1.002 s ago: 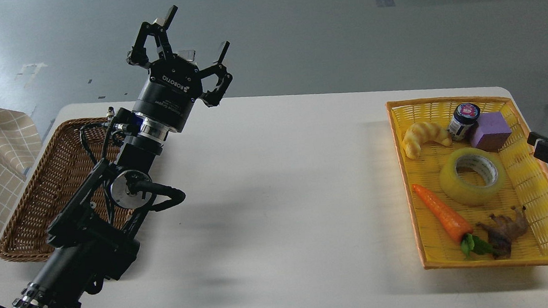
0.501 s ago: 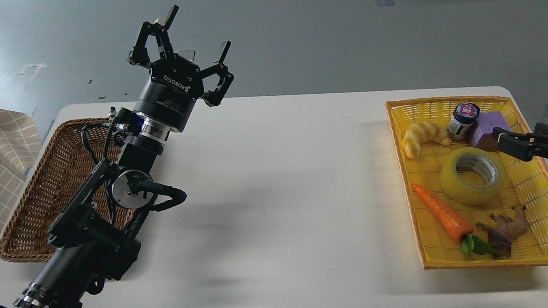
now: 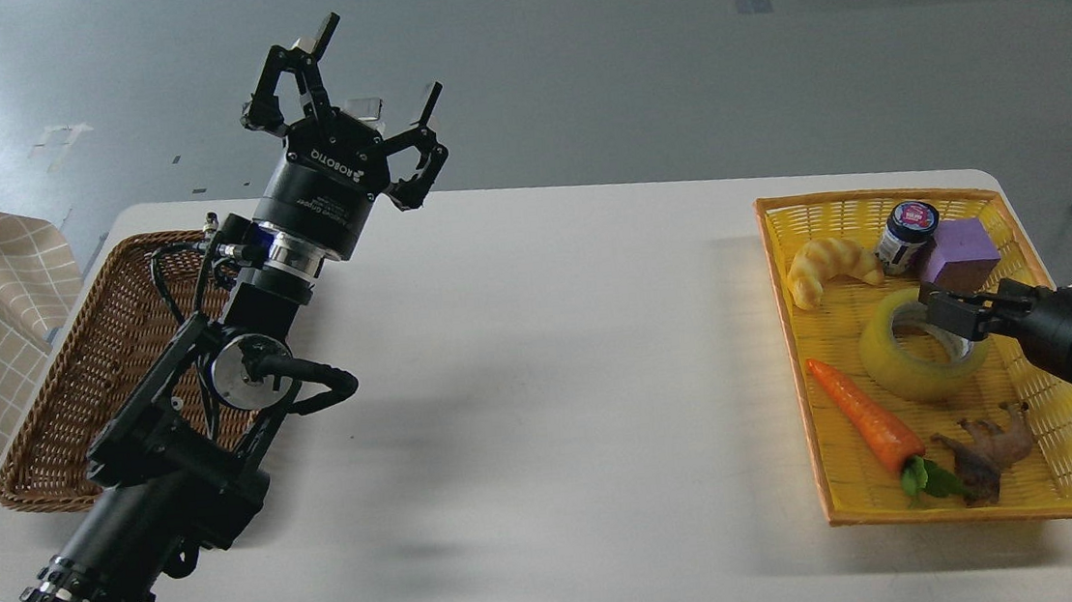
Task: Place and transfer tape with both arms
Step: 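Reach the right gripper into the yellow tape roll in the tray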
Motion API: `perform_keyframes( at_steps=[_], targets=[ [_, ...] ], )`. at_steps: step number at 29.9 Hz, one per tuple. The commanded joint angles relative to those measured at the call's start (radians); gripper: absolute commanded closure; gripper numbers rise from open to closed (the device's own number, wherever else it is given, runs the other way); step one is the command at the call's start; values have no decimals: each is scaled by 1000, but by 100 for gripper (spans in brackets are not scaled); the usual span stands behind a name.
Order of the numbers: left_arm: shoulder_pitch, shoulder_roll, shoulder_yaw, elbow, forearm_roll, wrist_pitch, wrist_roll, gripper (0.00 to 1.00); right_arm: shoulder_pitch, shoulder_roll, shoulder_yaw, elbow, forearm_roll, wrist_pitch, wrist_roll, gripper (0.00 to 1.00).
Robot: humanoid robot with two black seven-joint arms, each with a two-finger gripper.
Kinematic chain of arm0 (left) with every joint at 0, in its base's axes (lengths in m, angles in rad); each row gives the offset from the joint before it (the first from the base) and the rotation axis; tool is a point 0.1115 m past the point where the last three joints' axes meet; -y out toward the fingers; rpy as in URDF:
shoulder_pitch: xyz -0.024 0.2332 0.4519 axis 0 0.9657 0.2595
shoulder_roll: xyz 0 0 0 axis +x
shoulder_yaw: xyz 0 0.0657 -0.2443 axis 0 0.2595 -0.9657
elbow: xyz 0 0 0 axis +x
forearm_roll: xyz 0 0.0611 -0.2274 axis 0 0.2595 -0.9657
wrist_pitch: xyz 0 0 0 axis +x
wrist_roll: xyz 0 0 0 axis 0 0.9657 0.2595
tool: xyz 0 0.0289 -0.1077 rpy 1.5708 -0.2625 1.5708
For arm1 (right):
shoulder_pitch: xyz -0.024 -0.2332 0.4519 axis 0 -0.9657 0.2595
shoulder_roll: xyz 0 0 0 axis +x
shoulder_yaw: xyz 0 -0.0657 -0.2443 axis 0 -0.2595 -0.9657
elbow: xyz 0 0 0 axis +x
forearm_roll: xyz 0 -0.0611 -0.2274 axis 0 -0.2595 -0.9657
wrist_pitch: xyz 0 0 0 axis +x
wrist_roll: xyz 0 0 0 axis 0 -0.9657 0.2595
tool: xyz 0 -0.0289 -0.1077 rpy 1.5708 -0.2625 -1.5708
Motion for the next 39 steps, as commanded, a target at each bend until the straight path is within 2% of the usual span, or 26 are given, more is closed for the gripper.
perform_keyframes(
  at_steps=[1, 6, 14, 27, 32, 35, 37, 39],
  targets=[
    [1, 0, 1, 0, 1, 3, 0, 2, -3, 21, -1, -12, 0, -1, -16, 4],
    [2, 3, 1, 0, 1, 3, 0, 2, -18, 37, -1, -32, 0, -7, -46, 4],
    [2, 2, 4, 0, 1, 6, 0, 2, -30, 46, -1, -38, 0, -7, -49, 5],
    [2, 6, 4, 0, 1, 7, 0, 2, -30, 60, -1, -41, 0, -8, -66, 14],
    [4, 5, 1, 2, 0, 7, 0, 2, -32, 50, -1, -36, 0, -8, -72, 26],
    [2, 5, 3, 3, 0, 9, 0, 2, -35, 50, -1, -35, 0, -6, -72, 40],
    [4, 5, 4, 2, 1, 12, 0, 2, -38, 50, -1, -29, 0, -3, -74, 54],
    [2, 5, 4, 3, 1, 21, 0, 2, -49, 50, -1, -22, 0, 0, -76, 59]
  ],
)
